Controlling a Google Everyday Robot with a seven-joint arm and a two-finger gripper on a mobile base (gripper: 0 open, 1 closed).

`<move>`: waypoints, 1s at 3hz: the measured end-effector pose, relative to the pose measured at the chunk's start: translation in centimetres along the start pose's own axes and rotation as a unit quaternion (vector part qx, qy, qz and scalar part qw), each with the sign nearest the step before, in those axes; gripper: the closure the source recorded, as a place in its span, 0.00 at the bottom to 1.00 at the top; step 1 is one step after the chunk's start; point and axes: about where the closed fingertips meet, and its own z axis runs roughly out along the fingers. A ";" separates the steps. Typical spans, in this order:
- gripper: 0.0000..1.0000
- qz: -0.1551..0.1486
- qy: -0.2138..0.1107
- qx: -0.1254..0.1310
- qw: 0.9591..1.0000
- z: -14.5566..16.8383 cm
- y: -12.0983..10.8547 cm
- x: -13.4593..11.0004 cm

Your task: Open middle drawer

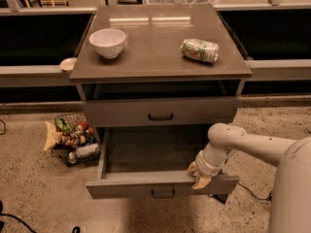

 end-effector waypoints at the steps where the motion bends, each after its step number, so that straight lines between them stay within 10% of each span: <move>1: 1.00 0.004 -0.037 -0.010 0.999 1.7 3.8 -1.5; 3: 0.83 0.008 -0.049 -0.013 0.999 2.0 4.7 -1.7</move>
Offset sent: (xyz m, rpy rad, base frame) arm -0.1628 0.0224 -0.0191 0.2677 0.1818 -0.0529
